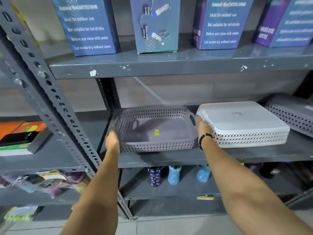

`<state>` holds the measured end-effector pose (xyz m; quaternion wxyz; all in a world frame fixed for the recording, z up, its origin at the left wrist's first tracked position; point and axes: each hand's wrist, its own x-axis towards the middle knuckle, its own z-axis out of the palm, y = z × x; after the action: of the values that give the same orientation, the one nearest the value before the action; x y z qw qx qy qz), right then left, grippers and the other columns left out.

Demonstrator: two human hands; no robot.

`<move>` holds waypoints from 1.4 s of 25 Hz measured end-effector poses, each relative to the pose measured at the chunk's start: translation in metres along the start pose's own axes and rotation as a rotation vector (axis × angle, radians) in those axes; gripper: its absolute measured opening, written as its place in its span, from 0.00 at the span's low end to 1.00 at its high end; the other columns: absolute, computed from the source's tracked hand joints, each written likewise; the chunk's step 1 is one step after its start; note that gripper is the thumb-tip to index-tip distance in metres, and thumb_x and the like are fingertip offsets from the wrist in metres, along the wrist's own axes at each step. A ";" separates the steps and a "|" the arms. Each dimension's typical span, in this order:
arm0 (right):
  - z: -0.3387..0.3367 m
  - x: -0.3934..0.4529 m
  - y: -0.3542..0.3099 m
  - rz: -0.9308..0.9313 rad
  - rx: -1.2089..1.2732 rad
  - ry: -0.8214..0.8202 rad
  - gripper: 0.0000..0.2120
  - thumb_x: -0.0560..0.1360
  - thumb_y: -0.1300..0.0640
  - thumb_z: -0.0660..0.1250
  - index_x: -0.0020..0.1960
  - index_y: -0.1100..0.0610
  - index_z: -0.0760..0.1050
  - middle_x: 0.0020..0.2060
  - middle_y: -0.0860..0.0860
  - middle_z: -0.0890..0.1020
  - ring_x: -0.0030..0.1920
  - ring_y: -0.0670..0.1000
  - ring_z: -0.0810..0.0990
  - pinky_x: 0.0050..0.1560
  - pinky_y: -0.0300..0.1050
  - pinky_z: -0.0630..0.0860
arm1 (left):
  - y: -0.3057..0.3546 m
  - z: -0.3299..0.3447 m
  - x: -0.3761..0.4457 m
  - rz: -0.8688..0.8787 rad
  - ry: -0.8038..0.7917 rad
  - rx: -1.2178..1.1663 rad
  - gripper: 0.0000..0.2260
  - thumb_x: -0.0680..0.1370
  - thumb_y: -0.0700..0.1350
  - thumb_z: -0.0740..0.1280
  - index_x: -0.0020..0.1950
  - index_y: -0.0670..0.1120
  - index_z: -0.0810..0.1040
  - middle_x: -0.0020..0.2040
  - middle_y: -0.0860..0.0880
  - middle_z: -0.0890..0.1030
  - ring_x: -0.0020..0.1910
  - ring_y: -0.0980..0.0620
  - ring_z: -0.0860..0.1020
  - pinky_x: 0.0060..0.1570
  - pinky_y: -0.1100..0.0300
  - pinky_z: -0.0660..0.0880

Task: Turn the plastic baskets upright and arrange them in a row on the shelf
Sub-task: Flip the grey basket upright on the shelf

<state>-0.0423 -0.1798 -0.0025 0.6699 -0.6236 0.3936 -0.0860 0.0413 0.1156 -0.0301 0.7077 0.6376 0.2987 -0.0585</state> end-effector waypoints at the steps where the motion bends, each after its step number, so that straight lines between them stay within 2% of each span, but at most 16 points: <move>1: 0.000 0.002 0.003 -0.012 -0.086 0.027 0.20 0.76 0.46 0.59 0.62 0.56 0.72 0.58 0.59 0.77 0.47 0.51 0.75 0.42 0.32 0.72 | -0.003 -0.001 -0.001 -0.007 0.004 0.044 0.29 0.76 0.61 0.61 0.69 0.42 0.71 0.62 0.41 0.79 0.62 0.39 0.77 0.63 0.46 0.73; 2: 0.001 0.003 0.006 -0.014 -0.150 0.073 0.12 0.77 0.51 0.59 0.55 0.56 0.72 0.46 0.57 0.77 0.37 0.50 0.72 0.31 0.36 0.67 | -0.005 -0.001 -0.008 0.003 0.013 0.096 0.25 0.78 0.56 0.61 0.68 0.40 0.71 0.62 0.39 0.79 0.60 0.39 0.78 0.59 0.47 0.75; 3: 0.001 -0.001 0.007 0.007 -0.180 0.093 0.08 0.76 0.55 0.59 0.53 0.57 0.71 0.39 0.55 0.75 0.33 0.51 0.69 0.29 0.39 0.65 | -0.006 0.000 -0.013 0.028 0.019 0.171 0.21 0.80 0.49 0.59 0.68 0.38 0.71 0.63 0.38 0.79 0.60 0.38 0.78 0.57 0.48 0.75; 4: 0.001 0.002 0.010 0.028 -0.191 0.094 0.10 0.76 0.57 0.59 0.56 0.57 0.72 0.39 0.55 0.75 0.35 0.52 0.72 0.33 0.42 0.68 | -0.007 0.000 -0.013 0.048 0.032 0.235 0.18 0.81 0.42 0.56 0.68 0.36 0.71 0.63 0.37 0.78 0.61 0.38 0.77 0.59 0.49 0.75; 6: 0.001 0.007 0.016 0.007 -0.262 0.103 0.17 0.77 0.59 0.58 0.62 0.65 0.72 0.48 0.60 0.76 0.48 0.57 0.77 0.48 0.46 0.73 | -0.005 0.004 -0.011 0.073 0.062 0.297 0.17 0.81 0.33 0.50 0.66 0.33 0.71 0.62 0.35 0.78 0.61 0.38 0.77 0.61 0.51 0.74; 8: 0.003 0.010 0.019 -0.026 -0.339 0.109 0.13 0.78 0.61 0.57 0.51 0.69 0.76 0.44 0.62 0.75 0.47 0.56 0.74 0.48 0.46 0.69 | -0.006 0.004 -0.018 0.094 0.061 0.266 0.16 0.81 0.32 0.51 0.64 0.32 0.73 0.63 0.35 0.78 0.62 0.39 0.77 0.57 0.54 0.75; 10: 0.004 0.019 0.022 -0.031 -0.347 0.147 0.17 0.77 0.63 0.57 0.30 0.65 0.69 0.31 0.57 0.70 0.41 0.53 0.69 0.41 0.43 0.64 | -0.010 0.002 -0.027 0.089 0.049 0.174 0.17 0.81 0.36 0.54 0.66 0.32 0.71 0.66 0.34 0.75 0.66 0.37 0.73 0.54 0.54 0.75; 11: 0.005 0.019 0.022 -0.031 -0.347 0.160 0.20 0.77 0.63 0.57 0.27 0.62 0.63 0.27 0.54 0.67 0.36 0.53 0.68 0.37 0.42 0.64 | -0.012 0.001 -0.027 0.109 0.053 0.161 0.17 0.80 0.38 0.55 0.67 0.33 0.71 0.68 0.33 0.73 0.68 0.36 0.71 0.58 0.51 0.75; 14: 0.006 0.020 0.025 -0.032 -0.321 0.169 0.20 0.76 0.62 0.58 0.26 0.58 0.60 0.26 0.52 0.64 0.27 0.50 0.62 0.27 0.40 0.57 | -0.012 0.003 -0.028 0.145 0.069 0.216 0.17 0.80 0.38 0.56 0.65 0.34 0.73 0.66 0.34 0.75 0.62 0.36 0.75 0.65 0.47 0.71; 17: 0.008 0.016 0.023 -0.062 -0.371 0.178 0.19 0.75 0.62 0.59 0.26 0.57 0.60 0.25 0.52 0.64 0.32 0.53 0.67 0.26 0.39 0.56 | -0.008 0.005 -0.039 0.205 0.188 0.350 0.16 0.78 0.35 0.55 0.62 0.35 0.76 0.61 0.35 0.79 0.58 0.37 0.77 0.60 0.49 0.73; 20: 0.008 0.010 0.018 -0.200 -0.472 0.213 0.16 0.75 0.63 0.58 0.29 0.56 0.64 0.27 0.52 0.68 0.40 0.55 0.71 0.28 0.37 0.62 | -0.003 0.012 -0.051 0.387 0.259 0.501 0.16 0.79 0.35 0.57 0.66 0.37 0.72 0.61 0.35 0.78 0.60 0.37 0.77 0.59 0.48 0.74; 22: 0.006 0.002 0.012 -0.301 -0.532 0.235 0.09 0.75 0.62 0.58 0.47 0.61 0.77 0.39 0.59 0.80 0.45 0.59 0.78 0.40 0.44 0.76 | 0.002 0.027 -0.056 0.474 0.238 0.546 0.15 0.80 0.35 0.57 0.67 0.36 0.70 0.62 0.35 0.78 0.61 0.37 0.77 0.60 0.47 0.73; 23: 0.004 0.000 0.009 -0.347 -0.587 0.255 0.14 0.76 0.61 0.58 0.58 0.62 0.76 0.46 0.61 0.82 0.48 0.61 0.80 0.46 0.49 0.78 | 0.004 0.037 -0.059 0.506 0.222 0.556 0.15 0.80 0.36 0.58 0.66 0.36 0.70 0.62 0.35 0.77 0.61 0.37 0.76 0.61 0.47 0.73; 24: 0.001 -0.002 0.006 -0.386 -0.648 0.268 0.17 0.76 0.60 0.58 0.62 0.62 0.73 0.49 0.62 0.82 0.50 0.62 0.80 0.49 0.51 0.79 | 0.004 0.049 -0.061 0.533 0.203 0.563 0.14 0.80 0.36 0.58 0.65 0.35 0.70 0.62 0.35 0.77 0.61 0.37 0.76 0.62 0.46 0.72; 30: -0.052 0.014 -0.014 -0.576 -0.785 0.317 0.18 0.77 0.61 0.57 0.66 0.65 0.68 0.60 0.64 0.77 0.61 0.62 0.75 0.58 0.52 0.74 | -0.010 0.156 -0.097 0.614 -0.037 0.611 0.14 0.81 0.38 0.58 0.64 0.34 0.70 0.62 0.35 0.77 0.60 0.37 0.76 0.58 0.47 0.73; 35: -0.137 0.057 -0.030 -0.596 -0.850 0.375 0.18 0.77 0.62 0.56 0.66 0.66 0.68 0.60 0.64 0.77 0.61 0.62 0.75 0.59 0.52 0.74 | -0.033 0.268 -0.146 0.718 -0.270 0.644 0.14 0.81 0.40 0.57 0.64 0.35 0.71 0.62 0.34 0.77 0.60 0.35 0.76 0.57 0.45 0.73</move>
<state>-0.0792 -0.3257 0.0130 0.2240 -0.8976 0.3126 -0.2153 0.0003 -0.1855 0.0158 0.4828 0.8730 -0.0672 0.0175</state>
